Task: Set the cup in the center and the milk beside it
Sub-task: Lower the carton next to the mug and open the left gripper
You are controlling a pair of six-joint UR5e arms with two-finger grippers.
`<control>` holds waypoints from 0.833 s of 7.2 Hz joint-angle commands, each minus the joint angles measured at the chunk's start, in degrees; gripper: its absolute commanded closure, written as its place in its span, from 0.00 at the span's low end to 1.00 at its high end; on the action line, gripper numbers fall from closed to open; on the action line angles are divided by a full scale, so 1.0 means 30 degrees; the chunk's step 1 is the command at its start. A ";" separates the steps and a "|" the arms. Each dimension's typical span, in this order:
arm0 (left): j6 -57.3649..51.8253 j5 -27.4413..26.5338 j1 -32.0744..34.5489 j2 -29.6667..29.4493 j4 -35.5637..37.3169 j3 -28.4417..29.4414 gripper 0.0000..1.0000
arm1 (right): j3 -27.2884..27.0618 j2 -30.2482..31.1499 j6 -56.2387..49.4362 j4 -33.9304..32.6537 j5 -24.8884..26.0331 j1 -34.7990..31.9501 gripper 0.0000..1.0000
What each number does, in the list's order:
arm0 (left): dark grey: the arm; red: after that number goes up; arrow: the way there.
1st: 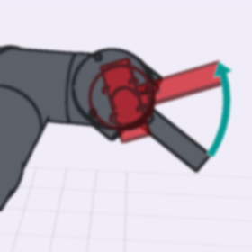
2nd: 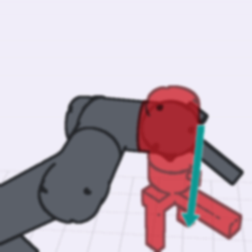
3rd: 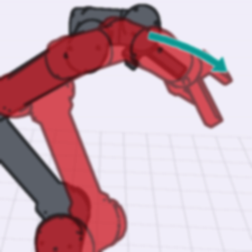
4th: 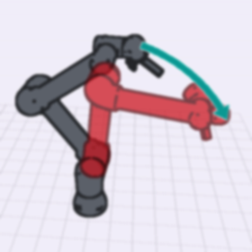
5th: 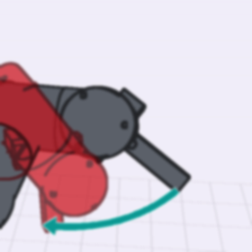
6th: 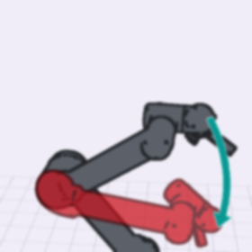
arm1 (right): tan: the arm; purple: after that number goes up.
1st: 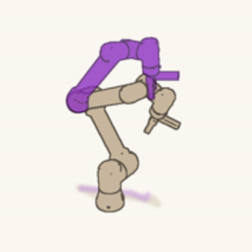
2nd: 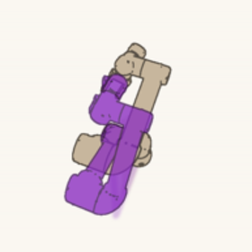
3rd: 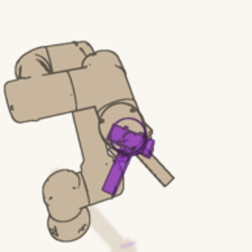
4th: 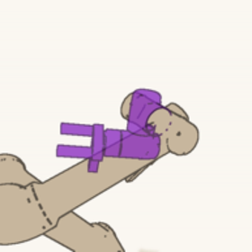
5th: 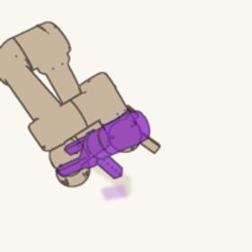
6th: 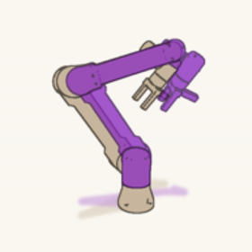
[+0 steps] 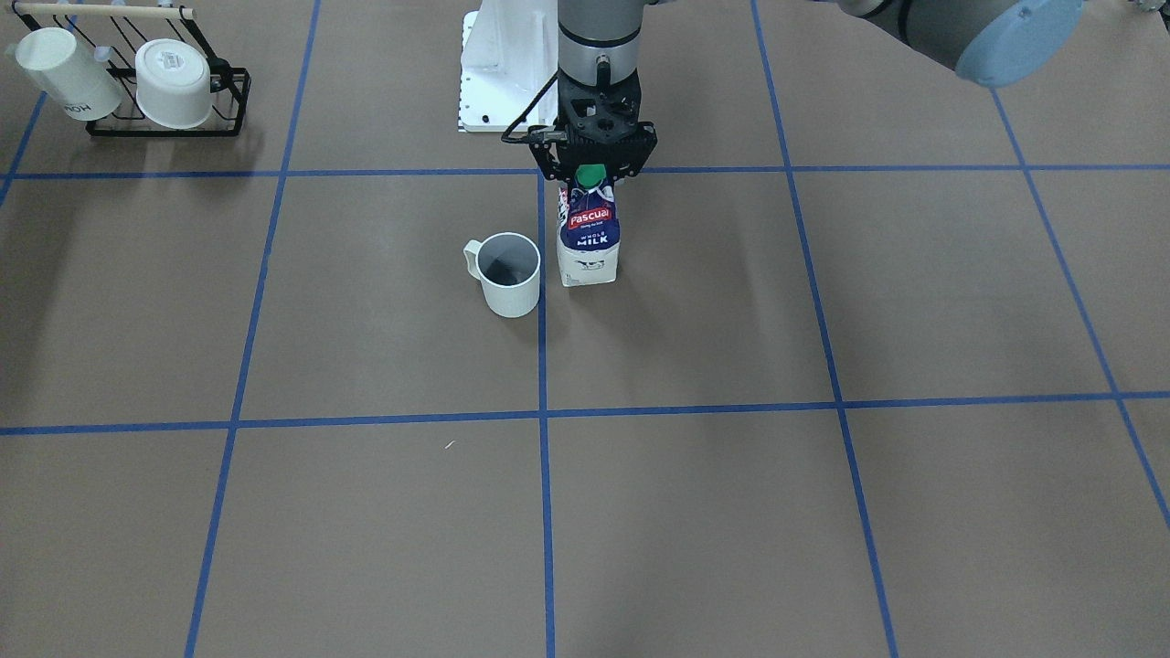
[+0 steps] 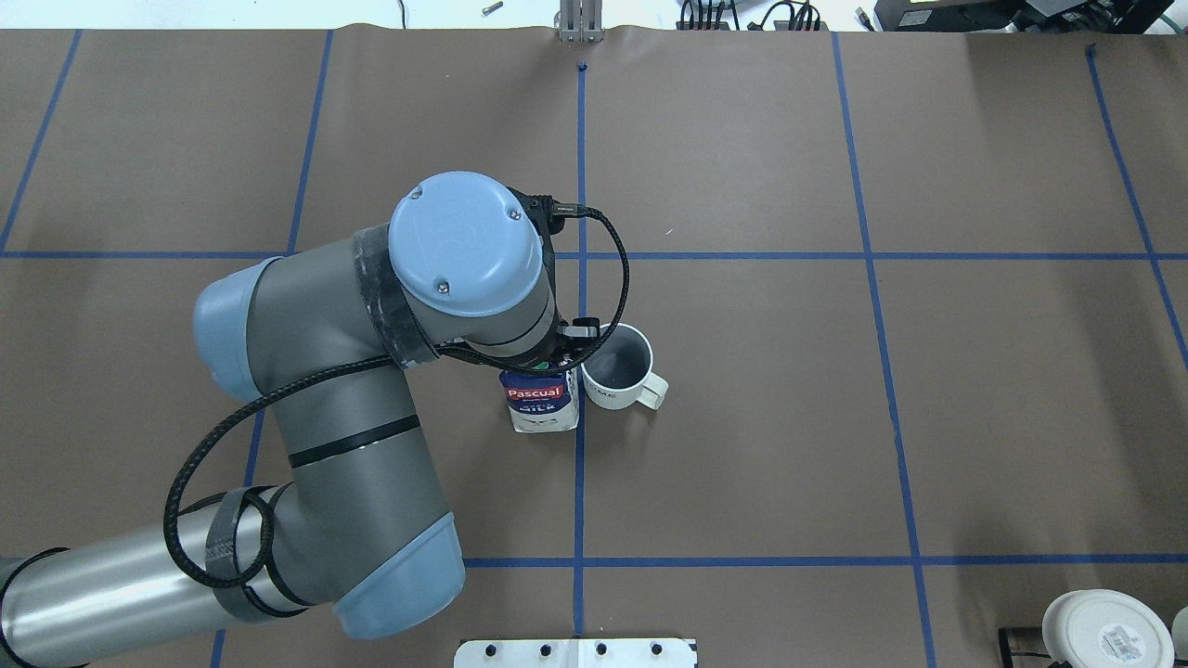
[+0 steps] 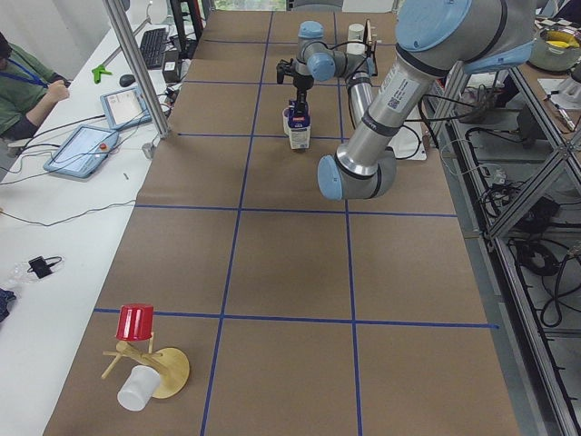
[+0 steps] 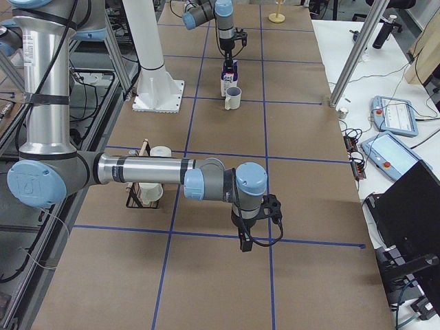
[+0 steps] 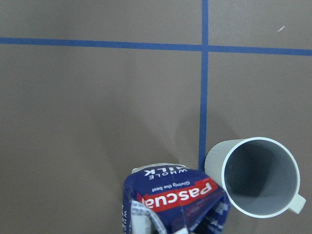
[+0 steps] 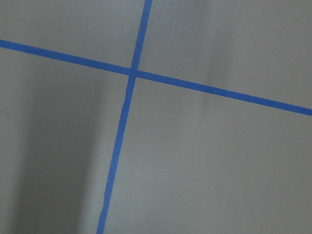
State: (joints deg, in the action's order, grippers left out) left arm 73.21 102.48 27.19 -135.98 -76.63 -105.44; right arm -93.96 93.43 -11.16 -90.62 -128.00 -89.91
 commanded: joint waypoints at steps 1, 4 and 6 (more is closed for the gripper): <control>-0.0058 -0.0027 -0.0011 0.0090 -0.0588 0.0313 0.42 | 0.0001 0.0000 0.0000 0.0001 0.0009 0.0000 0.00; -0.0438 -0.0028 0.0338 0.0179 -0.0269 -0.0764 0.01 | 0.0001 0.0000 0.0000 0.0001 -0.0020 0.0000 0.00; -0.3466 0.0089 0.1360 0.0237 0.3344 -0.3685 0.01 | 0.0088 0.0030 0.0000 0.0001 -0.0020 0.0000 0.00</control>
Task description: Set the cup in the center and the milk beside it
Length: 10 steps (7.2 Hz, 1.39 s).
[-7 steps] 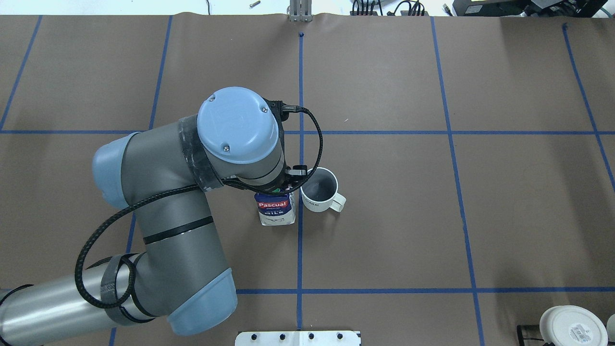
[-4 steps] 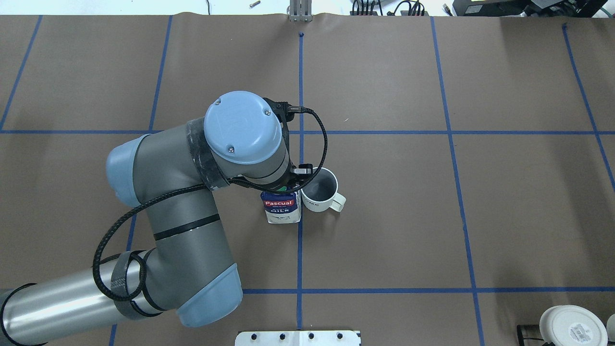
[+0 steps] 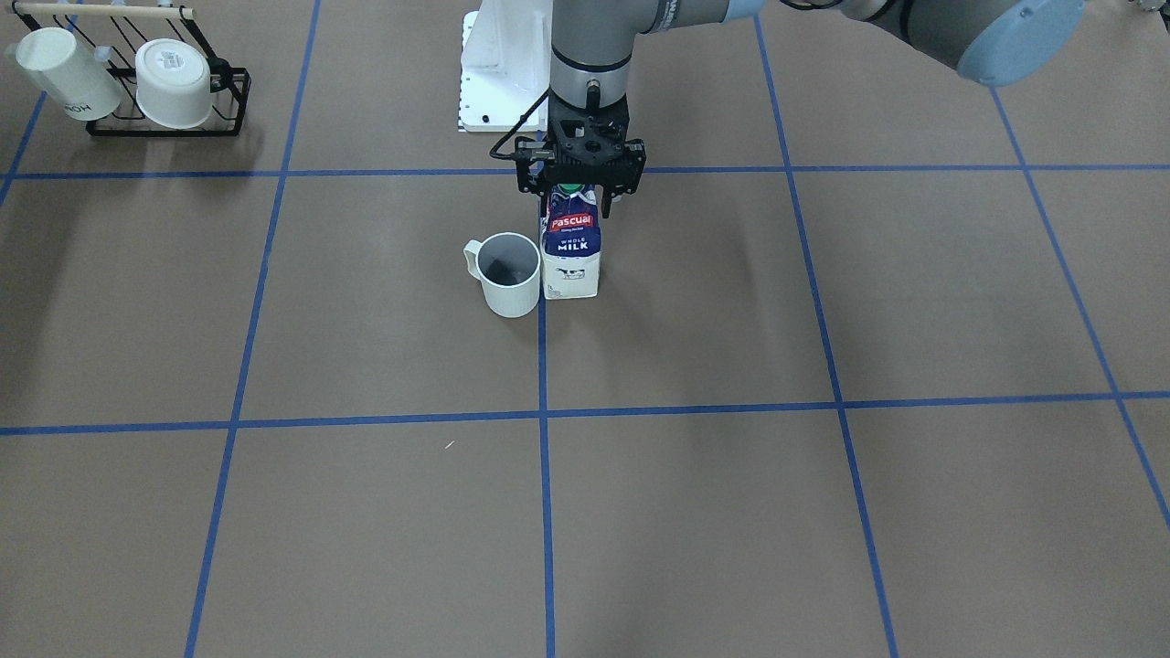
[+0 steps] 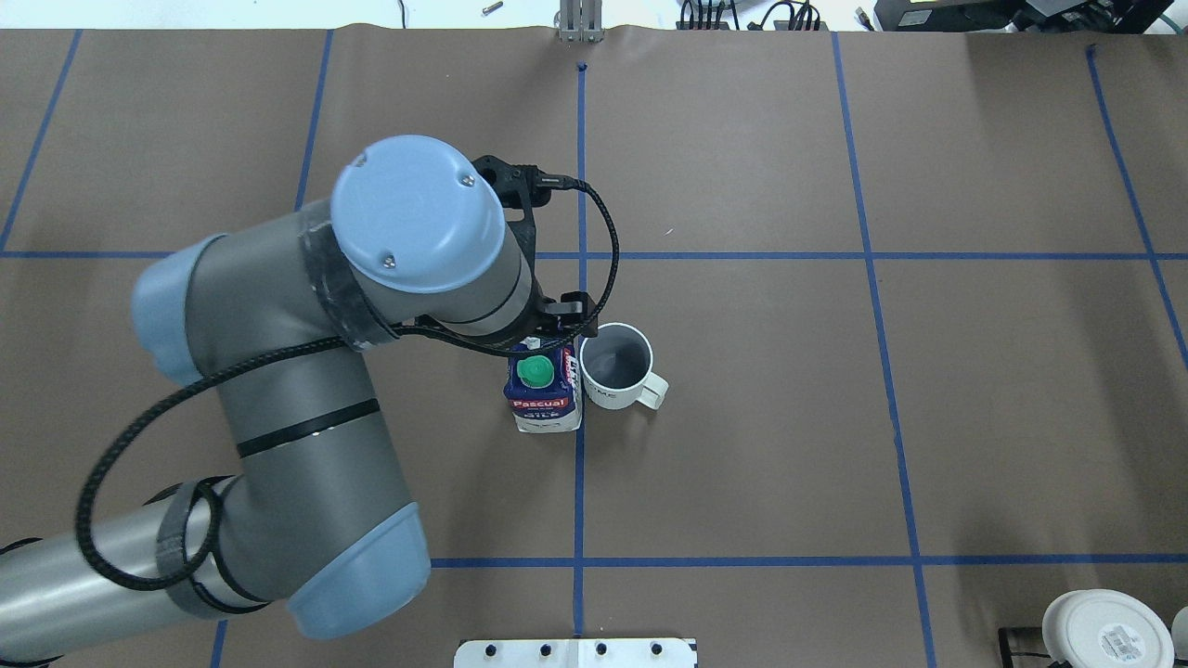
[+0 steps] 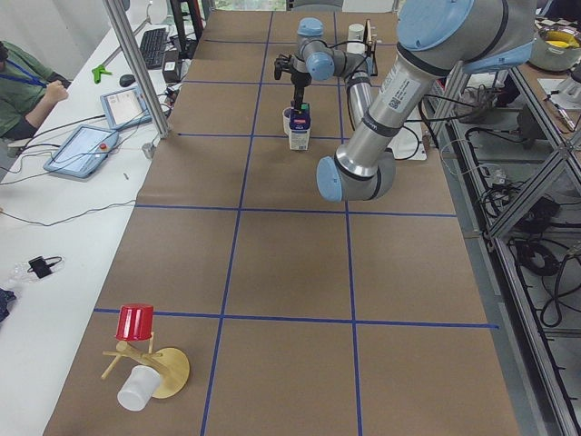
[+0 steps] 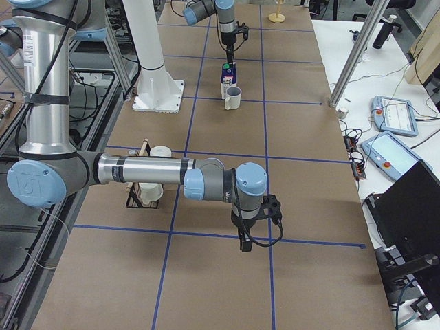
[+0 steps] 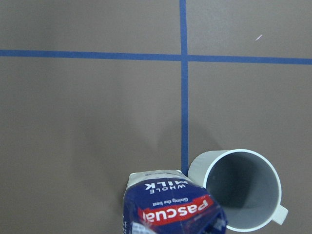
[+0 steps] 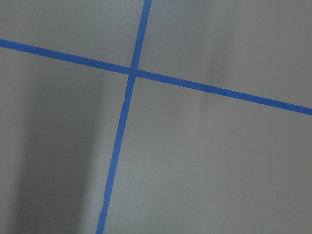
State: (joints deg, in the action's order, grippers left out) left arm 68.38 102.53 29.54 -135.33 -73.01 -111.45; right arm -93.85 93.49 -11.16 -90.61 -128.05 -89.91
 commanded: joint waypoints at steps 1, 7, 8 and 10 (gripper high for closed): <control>-0.4602 0.0507 0.2179 0.0746 0.3232 -0.2682 0.01 | 0.0168 0.0010 0.0000 0.0000 -0.0004 0.0000 0.00; -2.1970 0.7340 1.4757 1.0829 0.3009 -0.0482 0.01 | 0.0228 0.0069 -0.0029 0.0000 0.0026 0.0000 0.00; -2.2351 0.7395 1.6127 1.1122 0.2980 0.1245 0.01 | 0.0257 0.0069 -0.0029 0.0000 0.0026 0.0000 0.00; -2.2414 0.7513 1.7542 1.2664 0.1202 0.2316 0.01 | 0.0316 0.0010 0.0000 0.0000 0.0026 0.0000 0.00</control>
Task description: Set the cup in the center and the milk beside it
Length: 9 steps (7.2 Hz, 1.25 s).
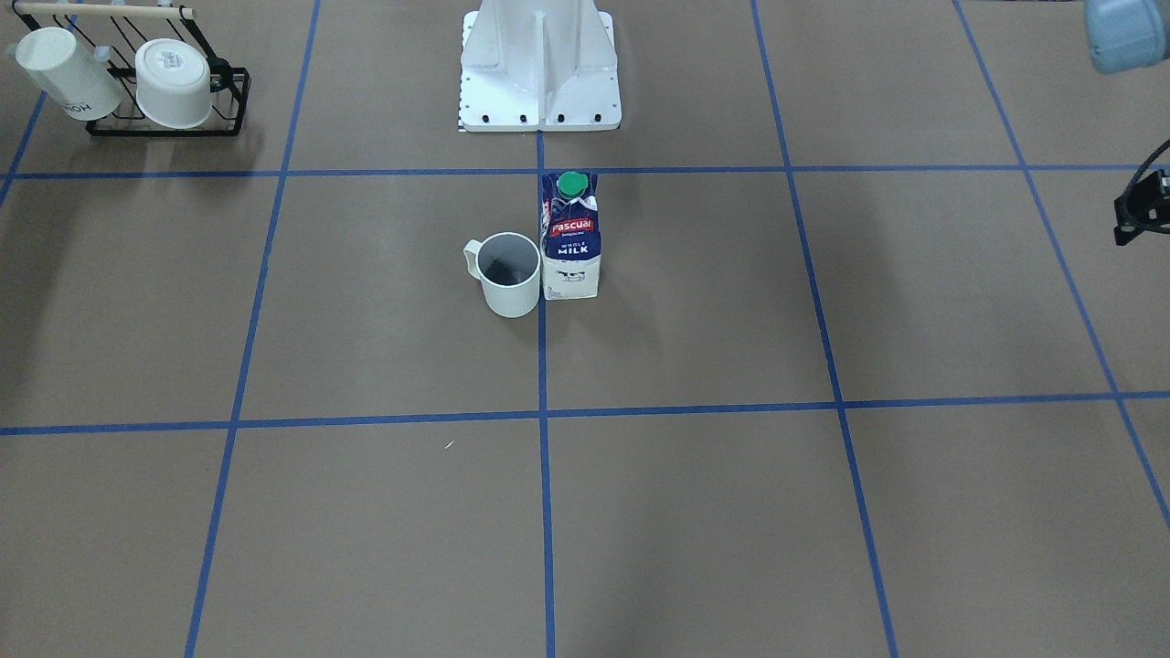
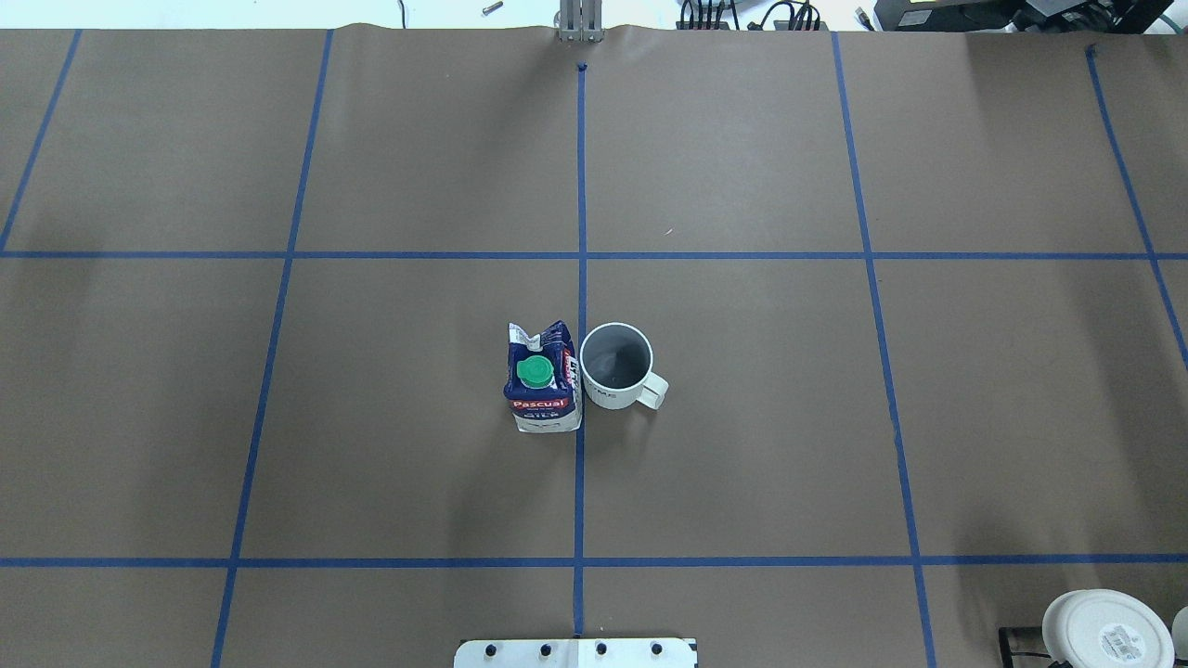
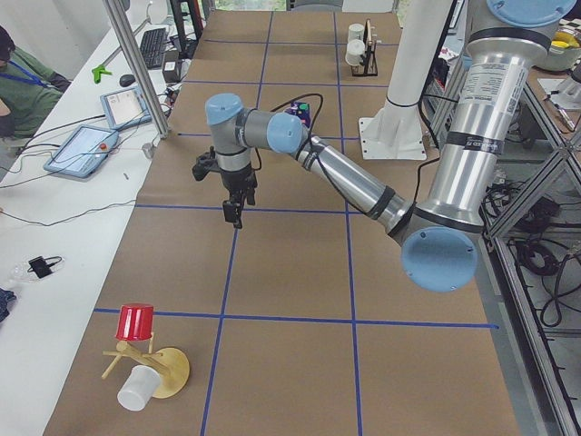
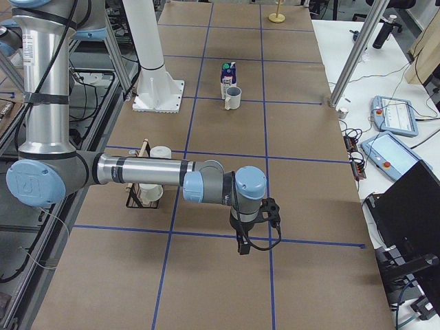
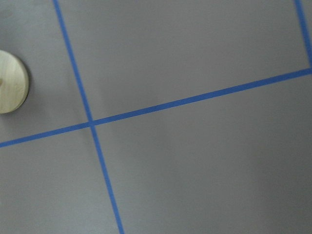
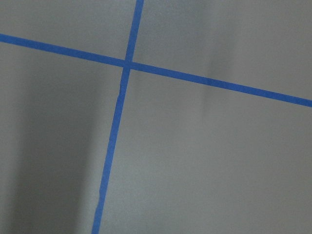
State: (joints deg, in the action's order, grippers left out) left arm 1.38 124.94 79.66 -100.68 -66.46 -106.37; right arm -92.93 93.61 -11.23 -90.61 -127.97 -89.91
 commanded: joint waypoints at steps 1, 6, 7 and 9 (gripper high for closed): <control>-0.0081 0.0100 0.1070 0.2434 -0.2675 0.0768 0.01 | -0.0019 -0.0060 0.0023 0.0000 0.0000 0.0000 0.00; 0.0066 0.4904 0.2829 0.5053 -0.7321 0.2470 0.01 | -0.0020 -0.0060 0.0023 0.0000 0.0000 0.0000 0.00; -0.0021 0.4905 0.2830 0.5171 -0.7350 0.2411 0.01 | -0.0078 -0.0060 0.0023 0.0000 -0.0145 0.0000 0.00; -0.0081 0.4905 0.2830 0.5200 -0.8047 0.2265 0.01 | -0.0021 -0.0119 0.0023 0.0000 -0.0234 0.0000 0.00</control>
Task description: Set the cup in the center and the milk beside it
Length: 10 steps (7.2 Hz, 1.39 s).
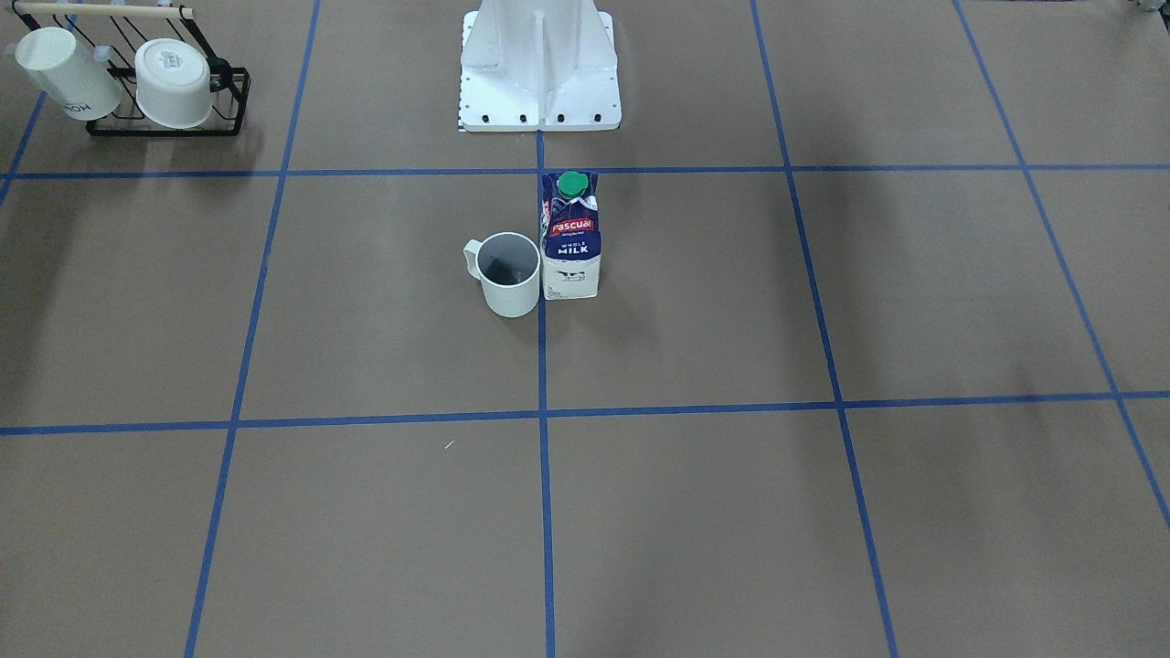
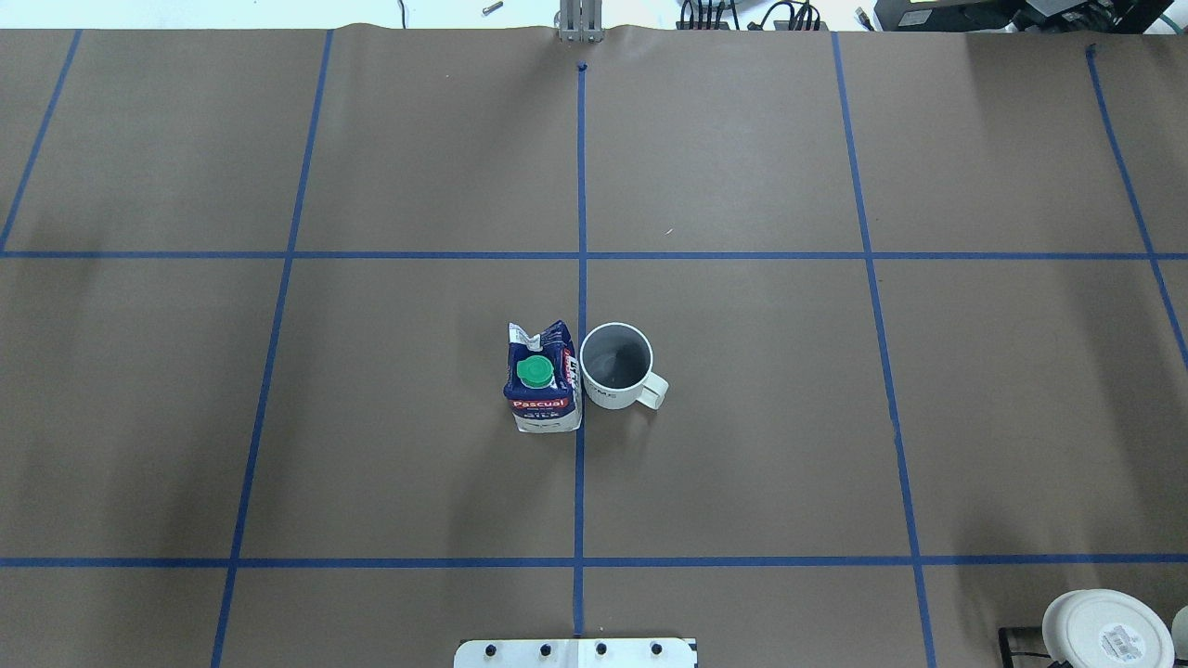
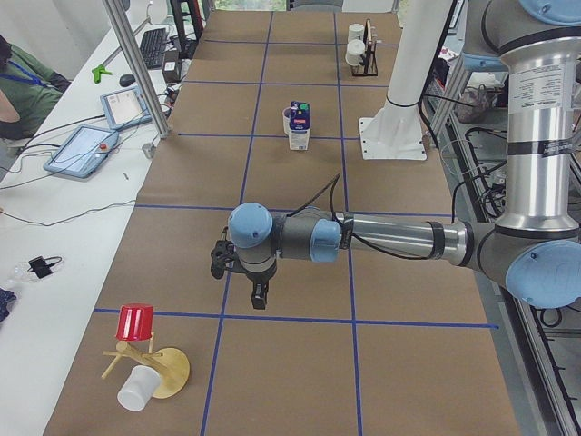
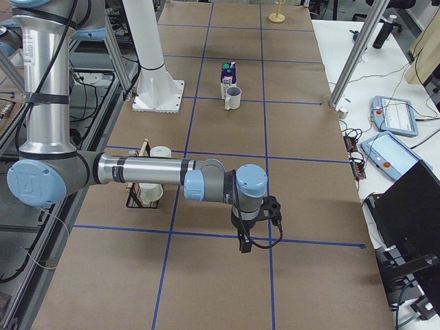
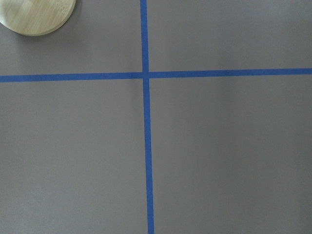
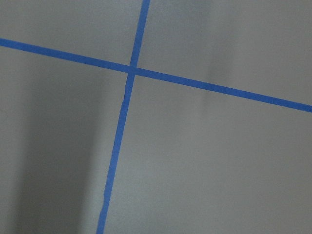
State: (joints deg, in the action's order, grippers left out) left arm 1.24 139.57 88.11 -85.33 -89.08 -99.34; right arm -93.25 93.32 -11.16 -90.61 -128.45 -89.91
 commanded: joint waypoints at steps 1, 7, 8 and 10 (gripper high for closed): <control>-0.0032 0.0030 0.0015 0.0172 -0.1150 -0.0052 0.01 | 0.0087 0.0008 0.0000 0.0000 -0.0276 0.0000 0.00; -0.0002 -0.0028 -0.0014 0.0669 -0.1127 0.0094 0.01 | -0.0118 0.0154 -0.0001 0.0000 -0.0132 0.0000 0.00; -0.0002 -0.0028 -0.0043 0.0990 -0.1127 0.0036 0.01 | -0.0089 0.0184 0.0000 0.0000 -0.0102 -0.0058 0.00; -0.0002 -0.0028 -0.0043 0.1022 -0.1098 0.0094 0.01 | -0.0088 0.0213 0.0000 0.0000 -0.0102 -0.0088 0.00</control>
State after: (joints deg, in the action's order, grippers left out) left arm 1.23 139.49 88.03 -82.41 -92.44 -99.14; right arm -93.53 93.91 -11.17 -90.62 -128.77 -90.12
